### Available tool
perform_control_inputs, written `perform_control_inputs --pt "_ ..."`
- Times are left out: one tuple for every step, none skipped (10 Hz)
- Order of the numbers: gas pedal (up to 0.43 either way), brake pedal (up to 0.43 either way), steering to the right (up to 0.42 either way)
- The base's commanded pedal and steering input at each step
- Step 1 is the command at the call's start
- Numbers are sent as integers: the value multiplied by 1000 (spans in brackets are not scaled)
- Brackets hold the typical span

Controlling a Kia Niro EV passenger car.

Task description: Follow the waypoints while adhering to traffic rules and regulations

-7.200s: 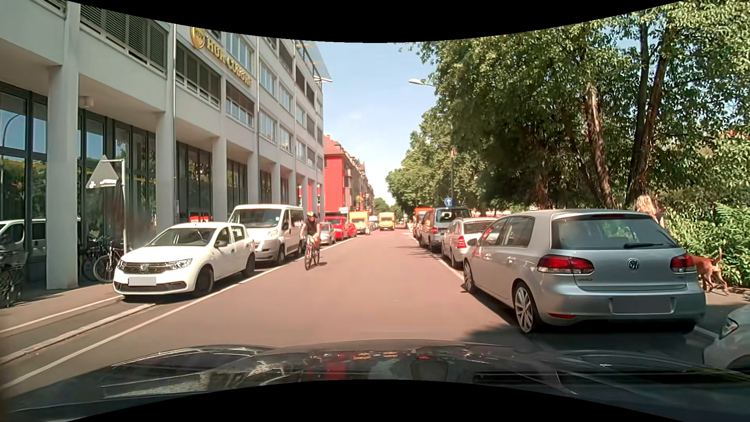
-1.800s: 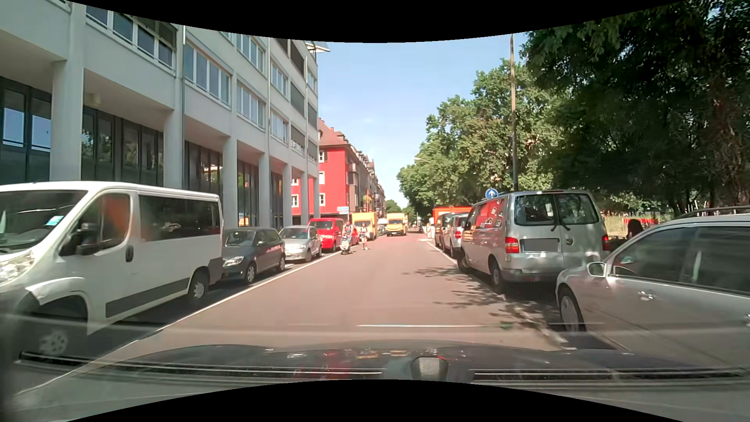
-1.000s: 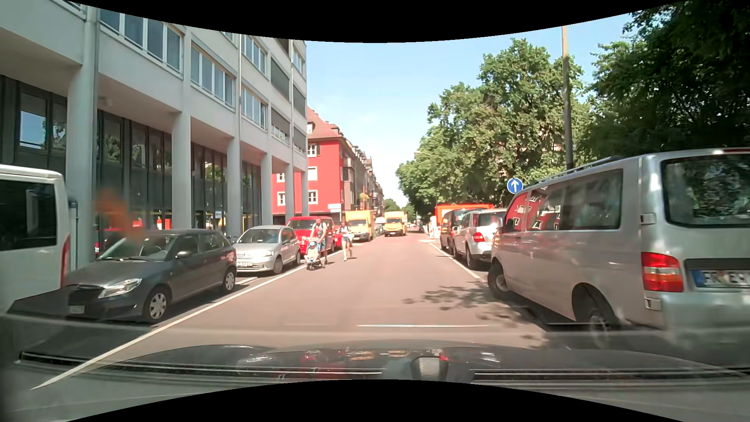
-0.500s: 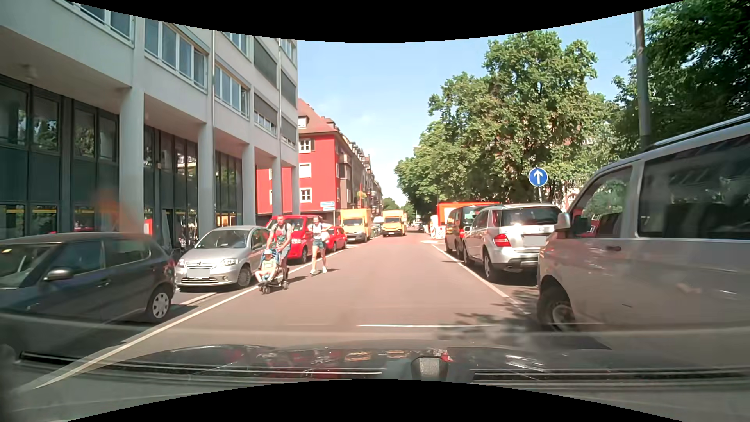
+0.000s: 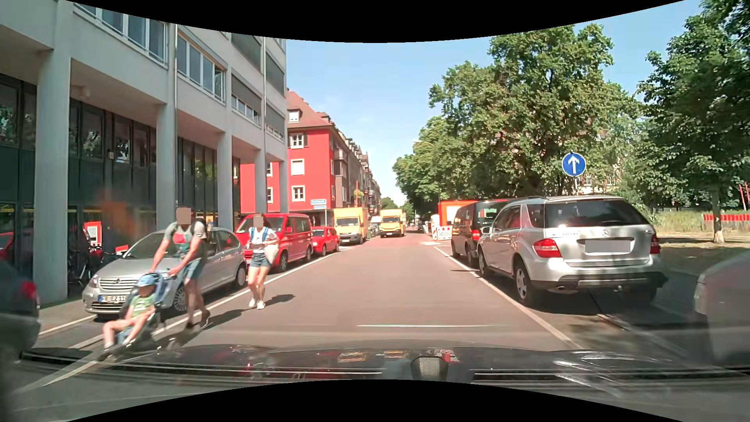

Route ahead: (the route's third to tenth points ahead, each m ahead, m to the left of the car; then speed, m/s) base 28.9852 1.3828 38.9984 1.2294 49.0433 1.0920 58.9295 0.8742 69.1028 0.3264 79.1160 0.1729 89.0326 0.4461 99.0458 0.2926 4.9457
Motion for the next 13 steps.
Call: perform_control_inputs --pt "47 0 8" --pt "47 0 8" --pt "39 0 8" --pt "39 0 8" --pt "8 0 8" --pt "0 0 8" --pt "0 0 8" --pt "0 0 8" --pt "0 0 8" --pt "0 0 8" --pt "0 0 10" --pt "0 30 13" --pt "0 91 14"
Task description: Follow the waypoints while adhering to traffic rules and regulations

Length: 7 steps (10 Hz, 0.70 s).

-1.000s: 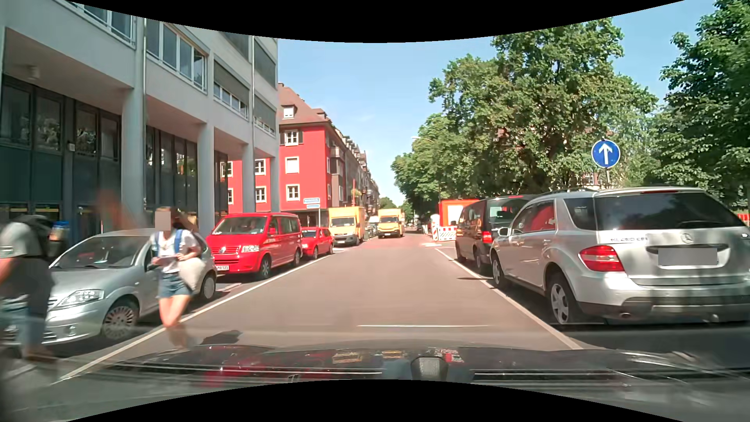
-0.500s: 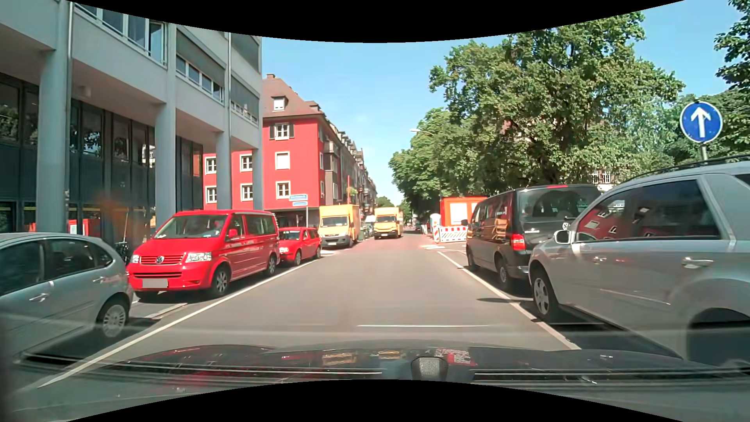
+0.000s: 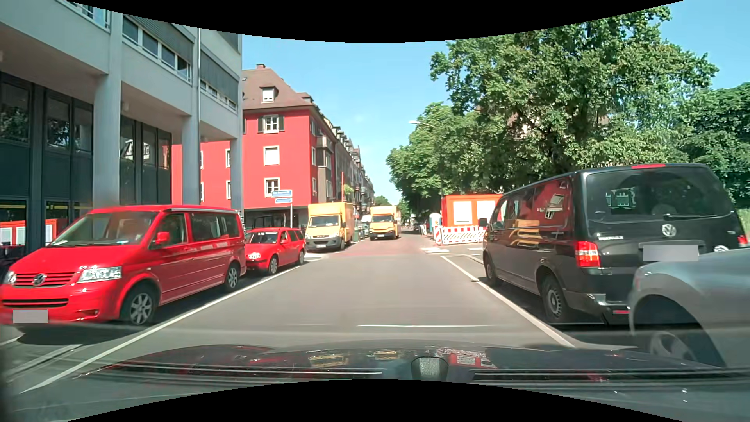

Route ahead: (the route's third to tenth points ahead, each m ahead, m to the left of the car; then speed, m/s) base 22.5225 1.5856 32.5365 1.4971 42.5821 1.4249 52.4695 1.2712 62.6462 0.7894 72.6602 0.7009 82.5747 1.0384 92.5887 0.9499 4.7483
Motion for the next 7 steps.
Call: perform_control_inputs --pt "0 116 14" --pt "0 128 15" --pt "0 146 15" --pt "0 165 17" --pt "0 183 19" --pt "0 201 22" --pt "0 207 27"
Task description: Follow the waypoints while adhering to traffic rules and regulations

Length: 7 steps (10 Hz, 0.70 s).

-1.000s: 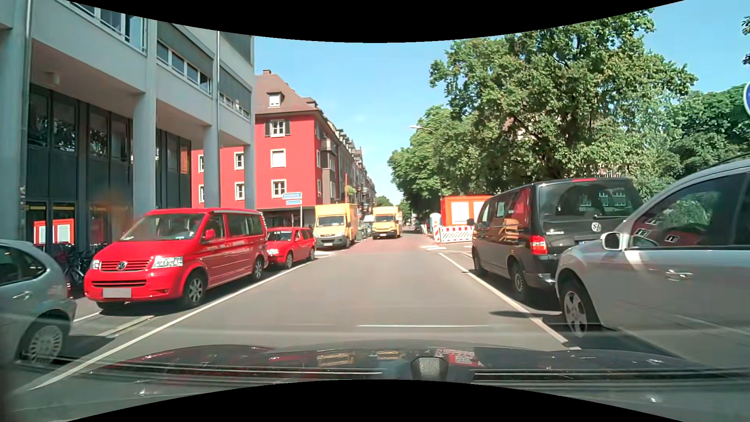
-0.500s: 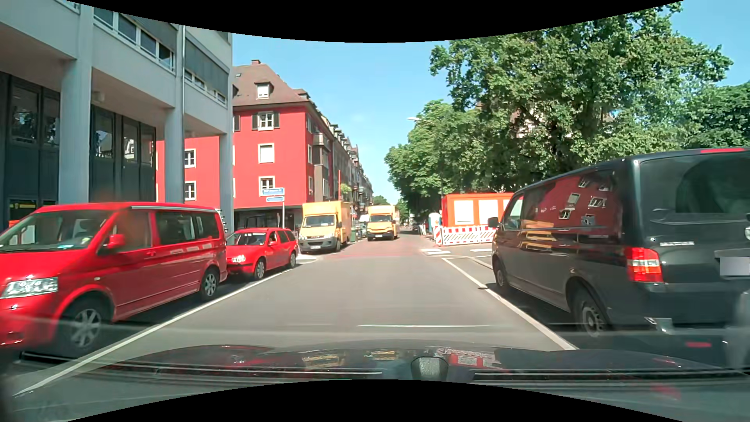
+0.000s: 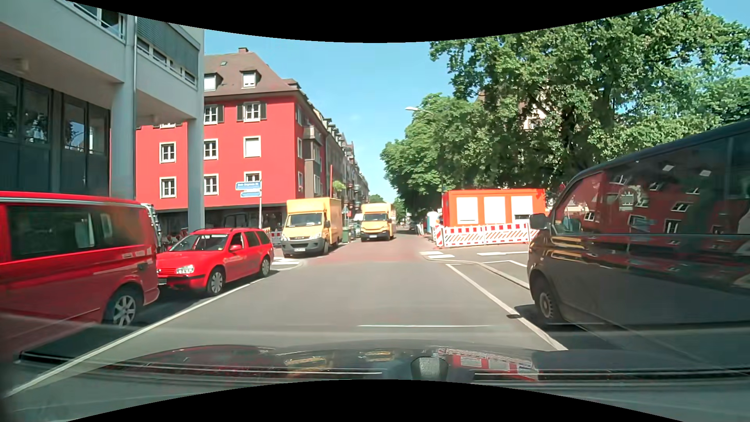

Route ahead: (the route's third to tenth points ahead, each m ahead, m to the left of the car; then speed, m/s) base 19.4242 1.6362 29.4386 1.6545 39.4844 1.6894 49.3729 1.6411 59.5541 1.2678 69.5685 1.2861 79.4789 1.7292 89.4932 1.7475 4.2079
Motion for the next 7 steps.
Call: perform_control_inputs --pt "0 207 29" --pt "0 207 29" --pt "0 213 31" --pt "0 220 36" --pt "0 220 38" --pt "0 220 38" --pt "0 220 38"
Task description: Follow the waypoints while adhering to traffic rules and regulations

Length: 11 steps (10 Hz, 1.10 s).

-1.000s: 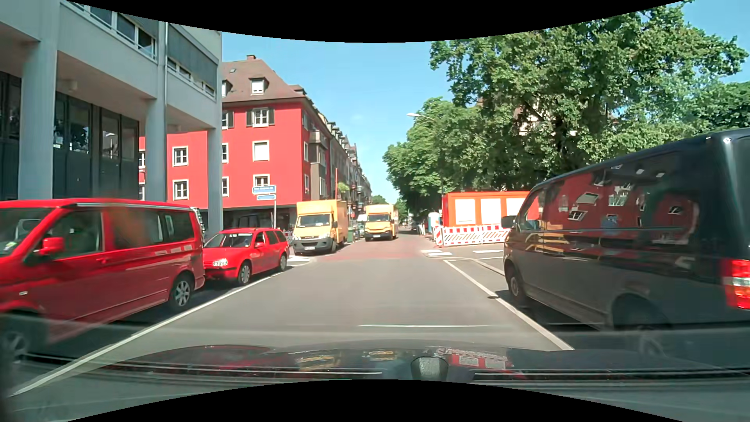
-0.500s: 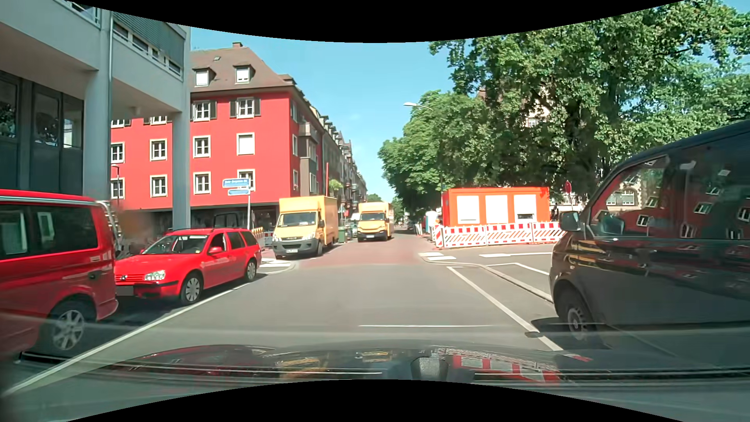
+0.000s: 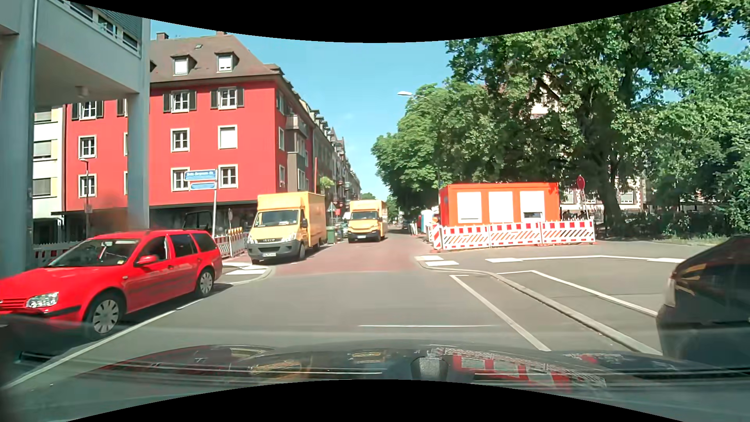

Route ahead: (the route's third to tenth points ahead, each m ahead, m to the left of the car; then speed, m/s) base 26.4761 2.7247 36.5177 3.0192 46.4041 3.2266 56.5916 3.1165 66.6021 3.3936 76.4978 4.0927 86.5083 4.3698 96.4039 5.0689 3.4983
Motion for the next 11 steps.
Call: perform_control_inputs --pt "0 213 38" --pt "0 207 38" --pt "0 207 38" --pt "0 213 38" --pt "0 220 38" --pt "0 232 38" --pt "0 232 39" --pt "0 238 43" --pt "0 238 44" --pt "0 238 45" --pt "0 238 45"
